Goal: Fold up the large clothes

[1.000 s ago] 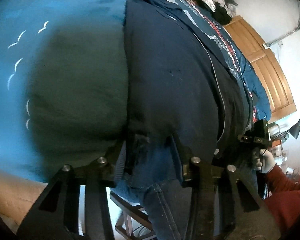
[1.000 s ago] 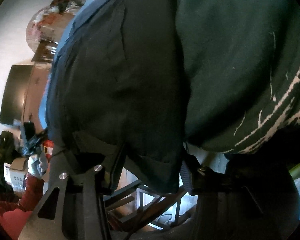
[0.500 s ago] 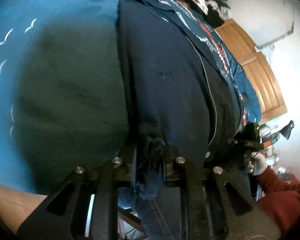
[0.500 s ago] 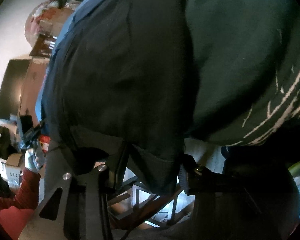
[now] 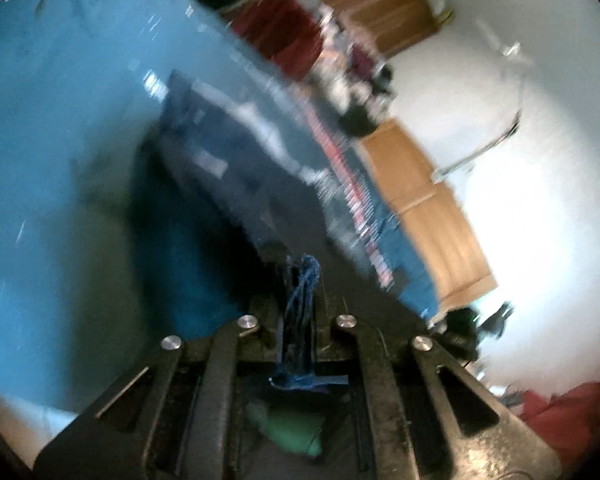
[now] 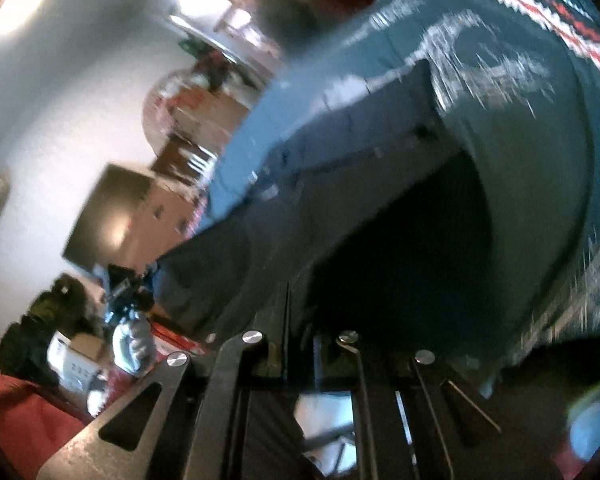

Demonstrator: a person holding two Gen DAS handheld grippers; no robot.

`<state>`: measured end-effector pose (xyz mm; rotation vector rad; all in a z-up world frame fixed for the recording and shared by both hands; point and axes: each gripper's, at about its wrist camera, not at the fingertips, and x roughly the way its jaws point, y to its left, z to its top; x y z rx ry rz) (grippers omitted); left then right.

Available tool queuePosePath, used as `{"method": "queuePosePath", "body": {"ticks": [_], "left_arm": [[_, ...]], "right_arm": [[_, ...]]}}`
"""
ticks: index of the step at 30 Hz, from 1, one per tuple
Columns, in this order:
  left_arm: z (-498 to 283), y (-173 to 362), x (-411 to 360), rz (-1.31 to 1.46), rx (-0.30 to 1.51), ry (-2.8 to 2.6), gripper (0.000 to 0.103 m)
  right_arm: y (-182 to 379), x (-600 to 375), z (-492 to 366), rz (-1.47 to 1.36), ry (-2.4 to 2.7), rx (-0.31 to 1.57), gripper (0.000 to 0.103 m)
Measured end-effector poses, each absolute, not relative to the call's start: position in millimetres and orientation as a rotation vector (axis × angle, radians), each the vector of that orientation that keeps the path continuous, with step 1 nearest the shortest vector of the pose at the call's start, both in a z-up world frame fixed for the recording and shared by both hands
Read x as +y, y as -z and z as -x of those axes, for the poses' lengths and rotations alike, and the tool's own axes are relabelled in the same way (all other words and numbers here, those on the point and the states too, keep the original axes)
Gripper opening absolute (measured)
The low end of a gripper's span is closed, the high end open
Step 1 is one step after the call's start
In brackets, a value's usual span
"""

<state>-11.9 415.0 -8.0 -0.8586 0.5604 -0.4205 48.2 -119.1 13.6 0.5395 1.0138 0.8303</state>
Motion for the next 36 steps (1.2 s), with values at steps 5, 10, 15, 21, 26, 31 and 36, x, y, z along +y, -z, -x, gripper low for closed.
{"method": "queuePosePath", "body": {"ticks": [5, 10, 15, 21, 26, 31, 36], "left_arm": [[-54, -19, 436, 0.886, 0.471, 0.370, 0.008], [-144, -11, 445, 0.869, 0.500, 0.297, 0.010], [-244, 41, 457, 0.818, 0.632, 0.157, 0.016], [-313, 139, 476, 0.852, 0.855, 0.036, 0.035], [-302, 135, 472, 0.838, 0.816, 0.063, 0.041], [-297, 87, 449, 0.541, 0.808, -0.080, 0.047], [-249, 63, 421, 0.287, 0.779, -0.127, 0.052]], "right_arm": [[-42, -120, -144, -0.621, -0.834, 0.940, 0.011], [-33, -80, -290, -0.572, -0.814, 0.960, 0.012], [24, -42, -417, -0.465, -0.735, 1.022, 0.023], [100, -44, -491, -0.452, -0.561, 1.128, 0.055], [118, -42, -484, -0.414, -0.575, 1.140, 0.058], [120, -20, -467, -0.211, -0.494, 1.148, 0.036], [68, -9, -416, -0.093, -0.432, 0.986, 0.041]]}}
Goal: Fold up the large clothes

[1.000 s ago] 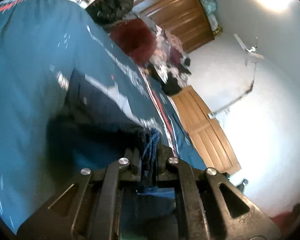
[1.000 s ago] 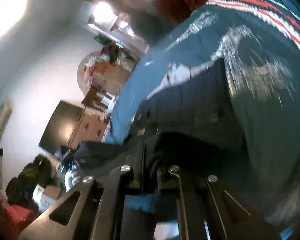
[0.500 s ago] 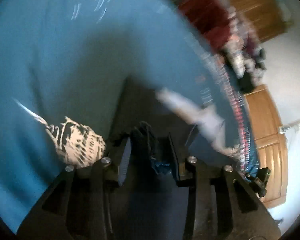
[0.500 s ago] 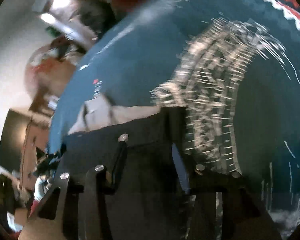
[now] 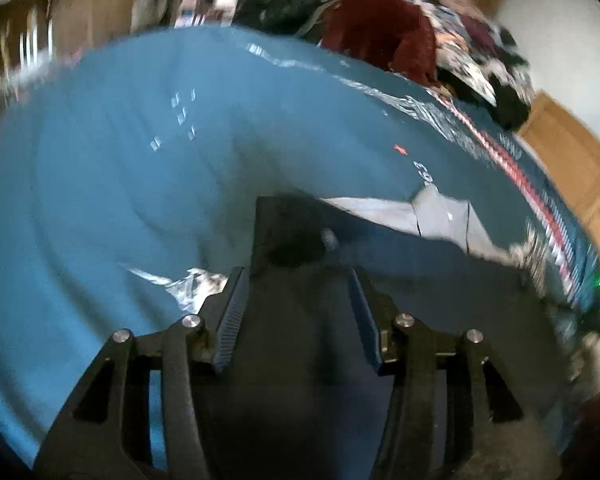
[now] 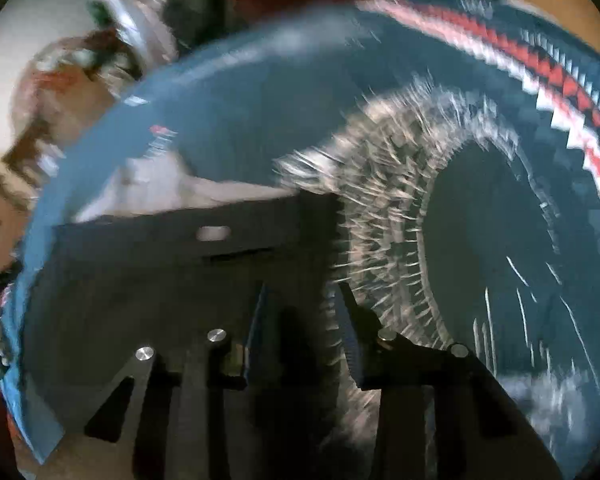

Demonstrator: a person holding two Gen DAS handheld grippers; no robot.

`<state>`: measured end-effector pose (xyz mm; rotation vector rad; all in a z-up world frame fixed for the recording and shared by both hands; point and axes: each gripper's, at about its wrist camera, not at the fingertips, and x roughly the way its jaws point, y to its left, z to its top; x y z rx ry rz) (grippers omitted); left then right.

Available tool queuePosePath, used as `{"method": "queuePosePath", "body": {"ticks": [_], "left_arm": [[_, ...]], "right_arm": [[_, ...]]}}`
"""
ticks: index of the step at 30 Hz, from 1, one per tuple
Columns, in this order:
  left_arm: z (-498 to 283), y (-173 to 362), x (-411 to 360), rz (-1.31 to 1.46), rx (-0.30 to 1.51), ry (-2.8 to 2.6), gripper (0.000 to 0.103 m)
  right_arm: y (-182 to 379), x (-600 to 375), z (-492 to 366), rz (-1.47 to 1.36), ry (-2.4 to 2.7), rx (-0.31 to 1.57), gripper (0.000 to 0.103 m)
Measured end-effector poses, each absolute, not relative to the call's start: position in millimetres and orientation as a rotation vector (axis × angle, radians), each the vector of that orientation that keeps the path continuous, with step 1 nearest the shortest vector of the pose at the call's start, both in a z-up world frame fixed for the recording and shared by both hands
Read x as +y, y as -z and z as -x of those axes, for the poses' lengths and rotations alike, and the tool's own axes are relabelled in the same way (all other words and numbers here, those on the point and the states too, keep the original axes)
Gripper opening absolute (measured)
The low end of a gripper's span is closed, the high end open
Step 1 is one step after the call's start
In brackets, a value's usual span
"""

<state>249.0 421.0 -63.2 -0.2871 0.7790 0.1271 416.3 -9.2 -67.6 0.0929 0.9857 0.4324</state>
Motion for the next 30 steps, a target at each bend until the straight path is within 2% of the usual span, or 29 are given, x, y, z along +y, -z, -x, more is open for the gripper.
{"method": "queuePosePath", "body": {"ticks": [2, 3, 4, 5, 7, 11, 13, 15, 18, 20, 23, 25, 27, 29, 30], "left_arm": [[-240, 89, 427, 0.222, 0.864, -0.179, 0.058], [-244, 110, 438, 0.209, 0.935, -0.240, 0.059], [-243, 129, 453, 0.246, 0.965, -0.262, 0.059], [-234, 132, 467, 0.336, 0.922, -0.237, 0.058], [-226, 113, 464, 0.307, 0.906, -0.289, 0.049], [-202, 68, 393, 0.229, 0.761, -0.013, 0.052], [-205, 74, 361, 0.237, 0.764, 0.135, 0.054], [-217, 107, 336, 0.202, 0.864, 0.171, 0.054], [-219, 134, 349, 0.240, 0.881, 0.120, 0.036], [-213, 109, 342, 0.221, 0.864, 0.092, 0.037], [-206, 85, 302, 0.247, 0.778, 0.253, 0.047], [-222, 90, 273, 0.251, 0.797, 0.346, 0.052], [-237, 117, 265, 0.264, 0.866, 0.341, 0.051], [-243, 141, 294, 0.352, 0.912, 0.325, 0.030], [-241, 142, 311, 0.394, 0.914, 0.321, 0.011]], "right_arm": [[59, 4, -374, -0.032, -0.477, 0.927, 0.049], [67, 11, -358, 0.013, -0.483, 0.923, 0.058], [77, 15, -351, 0.045, -0.479, 0.940, 0.060], [94, 18, -345, 0.079, -0.464, 0.980, 0.059], [110, 13, -332, 0.096, -0.419, 0.990, 0.056], [72, 4, -284, 0.073, -0.406, 0.831, 0.052], [82, 13, -261, 0.104, -0.425, 0.823, 0.052], [109, 21, -258, 0.152, -0.416, 0.878, 0.049], [111, 12, -259, 0.126, -0.373, 0.897, 0.051], [91, 20, -251, 0.153, -0.361, 0.852, 0.050], [68, 76, -230, 0.138, -0.508, 0.780, 0.050], [73, 118, -223, 0.143, -0.612, 0.792, 0.049], [91, 158, -220, 0.190, -0.667, 0.821, 0.043], [110, 170, -224, 0.212, -0.671, 0.868, 0.043], [112, 163, -225, 0.190, -0.677, 0.878, 0.042]]}}
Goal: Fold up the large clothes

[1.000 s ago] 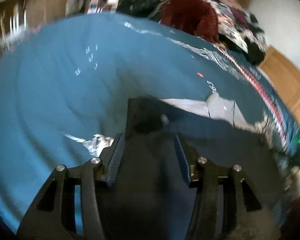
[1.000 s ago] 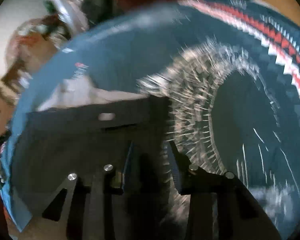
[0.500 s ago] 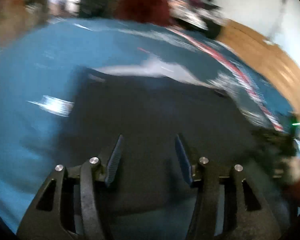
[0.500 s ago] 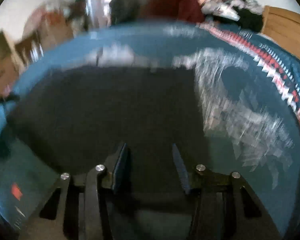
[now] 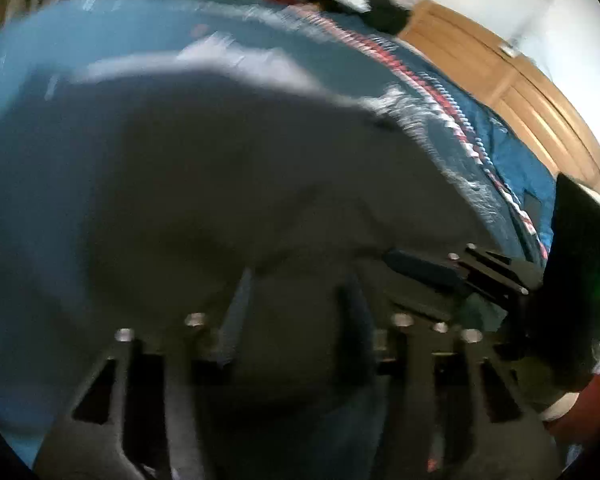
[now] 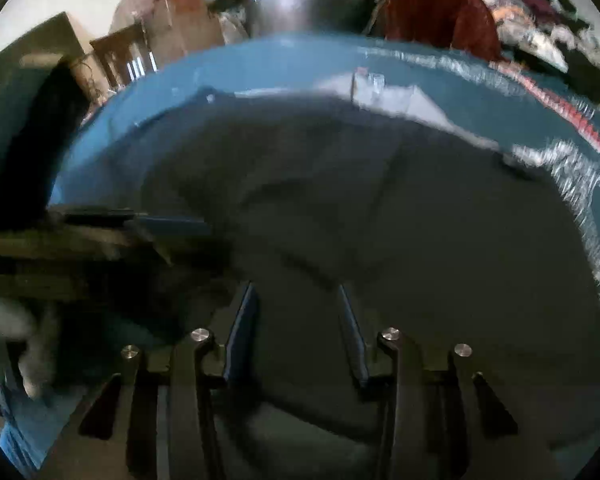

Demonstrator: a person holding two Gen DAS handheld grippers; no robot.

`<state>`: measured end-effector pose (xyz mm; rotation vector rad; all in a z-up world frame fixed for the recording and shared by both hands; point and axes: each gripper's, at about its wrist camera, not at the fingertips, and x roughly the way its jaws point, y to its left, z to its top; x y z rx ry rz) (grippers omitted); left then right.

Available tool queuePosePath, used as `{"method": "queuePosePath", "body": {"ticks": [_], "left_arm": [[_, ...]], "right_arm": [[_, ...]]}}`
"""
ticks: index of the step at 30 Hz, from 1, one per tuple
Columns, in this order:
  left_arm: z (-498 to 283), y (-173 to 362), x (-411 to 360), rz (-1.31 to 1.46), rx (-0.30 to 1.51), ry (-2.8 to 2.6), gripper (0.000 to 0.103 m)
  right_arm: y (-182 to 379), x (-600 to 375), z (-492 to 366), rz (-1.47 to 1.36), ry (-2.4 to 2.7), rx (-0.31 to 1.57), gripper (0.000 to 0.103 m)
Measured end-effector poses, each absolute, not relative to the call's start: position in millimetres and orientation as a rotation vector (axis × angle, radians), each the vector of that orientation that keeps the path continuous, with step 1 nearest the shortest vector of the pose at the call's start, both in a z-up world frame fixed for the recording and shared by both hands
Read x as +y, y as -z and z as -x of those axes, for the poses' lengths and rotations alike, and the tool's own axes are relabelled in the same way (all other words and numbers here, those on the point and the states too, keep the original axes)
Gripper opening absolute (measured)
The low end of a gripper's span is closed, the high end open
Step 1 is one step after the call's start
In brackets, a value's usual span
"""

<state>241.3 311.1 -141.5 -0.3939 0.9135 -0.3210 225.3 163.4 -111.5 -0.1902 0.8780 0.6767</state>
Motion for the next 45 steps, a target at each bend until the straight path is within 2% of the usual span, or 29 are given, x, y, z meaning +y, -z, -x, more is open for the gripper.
{"method": "queuePosePath", "body": {"ticks": [1, 3, 4, 6, 7, 9, 11, 12, 13, 15, 17, 19, 20, 22, 23, 26, 30, 45], "left_arm": [[-234, 140, 334, 0.433, 0.903, 0.298, 0.007], [-209, 134, 393, 0.483, 0.853, 0.193, 0.007], [-197, 136, 430, 0.536, 0.832, 0.123, 0.002], [-174, 139, 488, 0.609, 0.798, -0.043, 0.000], [-158, 136, 513, 0.614, 0.783, -0.153, 0.000], [-130, 124, 535, 0.610, 0.769, -0.256, 0.001], [-120, 110, 513, 0.494, 0.791, -0.297, 0.004], [-122, 107, 490, 0.440, 0.799, -0.280, 0.015], [-125, 106, 469, 0.407, 0.800, -0.260, 0.034], [-126, 112, 406, 0.290, 0.830, -0.243, 0.058], [-124, 124, 369, 0.219, 0.829, -0.259, 0.065], [-128, 131, 340, 0.148, 0.811, -0.302, 0.084], [-133, 132, 339, 0.142, 0.812, -0.323, 0.089], [-146, 136, 341, 0.098, 0.858, -0.342, 0.103], [-148, 136, 344, 0.089, 0.881, -0.339, 0.103], [-157, 135, 346, 0.101, 0.930, -0.361, 0.103], [-169, 136, 341, 0.141, 0.902, -0.390, 0.103], [-163, 147, 318, 0.132, 0.861, -0.382, 0.103]], "right_arm": [[110, 151, -227, 0.168, -0.662, 0.878, 0.043], [110, 117, -234, 0.182, -0.583, 0.879, 0.043], [111, 96, -241, 0.155, -0.553, 0.895, 0.043], [112, 63, -255, 0.121, -0.495, 0.918, 0.038], [107, 46, -258, 0.121, -0.442, 0.922, 0.040], [92, 30, -255, 0.130, -0.376, 0.909, 0.047], [68, 30, -237, 0.129, -0.390, 0.862, 0.050], [63, 37, -220, 0.138, -0.403, 0.843, 0.058], [62, 43, -207, 0.139, -0.416, 0.840, 0.066], [70, 64, -183, 0.152, -0.430, 0.849, 0.070], [91, 90, -165, 0.176, -0.401, 0.888, 0.070], [109, 102, -158, 0.147, -0.384, 0.924, 0.072], [114, 107, -153, 0.161, -0.355, 0.922, 0.075], [124, 115, -147, 0.196, -0.299, 0.901, 0.099], [130, 118, -146, 0.210, -0.273, 0.901, 0.103], [138, 117, -157, 0.188, -0.256, 0.932, 0.103], [136, 116, -167, 0.143, -0.238, 0.984, 0.103], [141, 111, -163, 0.103, -0.241, 0.901, 0.103]]}}
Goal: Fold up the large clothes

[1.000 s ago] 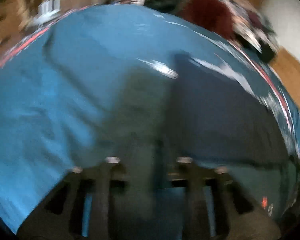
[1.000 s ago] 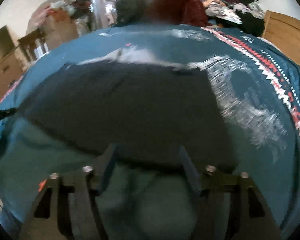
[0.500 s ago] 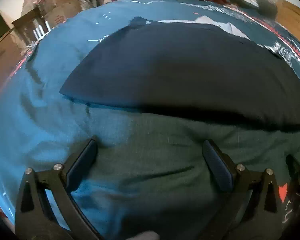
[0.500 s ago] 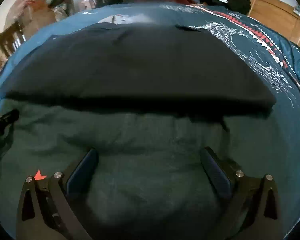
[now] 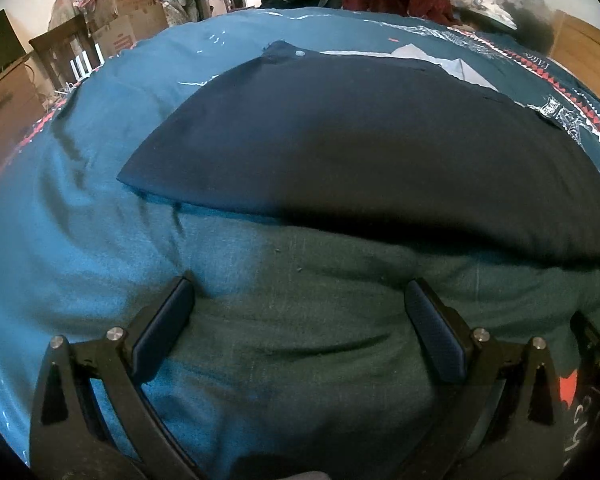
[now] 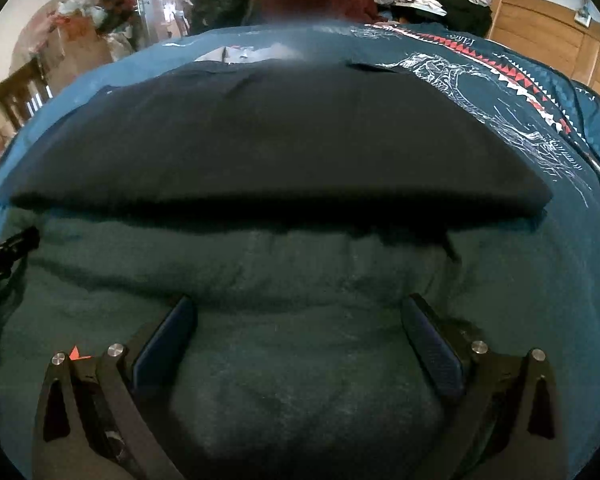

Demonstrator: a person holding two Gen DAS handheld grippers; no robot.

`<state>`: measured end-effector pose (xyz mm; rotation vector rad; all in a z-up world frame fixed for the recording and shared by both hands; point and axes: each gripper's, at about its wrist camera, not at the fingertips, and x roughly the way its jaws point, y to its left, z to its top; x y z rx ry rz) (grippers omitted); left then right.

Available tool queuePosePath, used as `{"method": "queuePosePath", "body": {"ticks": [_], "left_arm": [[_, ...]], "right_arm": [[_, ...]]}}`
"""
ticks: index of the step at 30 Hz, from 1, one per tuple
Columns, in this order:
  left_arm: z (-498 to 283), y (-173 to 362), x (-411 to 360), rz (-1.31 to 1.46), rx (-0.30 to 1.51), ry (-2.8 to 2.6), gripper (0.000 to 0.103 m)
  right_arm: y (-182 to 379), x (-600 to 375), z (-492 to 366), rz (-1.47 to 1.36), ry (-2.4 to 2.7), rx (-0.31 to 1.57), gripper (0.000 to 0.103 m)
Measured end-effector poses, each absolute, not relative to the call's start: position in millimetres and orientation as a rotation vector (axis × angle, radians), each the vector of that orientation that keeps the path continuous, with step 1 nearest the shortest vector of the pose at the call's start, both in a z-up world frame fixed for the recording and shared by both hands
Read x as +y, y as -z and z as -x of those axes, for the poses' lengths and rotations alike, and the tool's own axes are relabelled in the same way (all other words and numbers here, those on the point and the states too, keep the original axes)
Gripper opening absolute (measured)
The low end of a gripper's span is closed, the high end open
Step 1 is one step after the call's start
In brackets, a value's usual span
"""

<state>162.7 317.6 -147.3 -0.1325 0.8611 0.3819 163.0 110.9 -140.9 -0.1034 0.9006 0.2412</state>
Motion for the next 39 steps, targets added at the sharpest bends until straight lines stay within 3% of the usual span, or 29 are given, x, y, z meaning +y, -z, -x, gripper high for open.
{"method": "queuePosePath", "body": {"ticks": [39], "left_arm": [[-163.7, 148.3, 315.7, 0.106, 0.863, -0.391, 0.103]], "right_arm": [[141.5, 111.7, -161.9, 0.105, -0.240, 0.895, 0.103]]}}
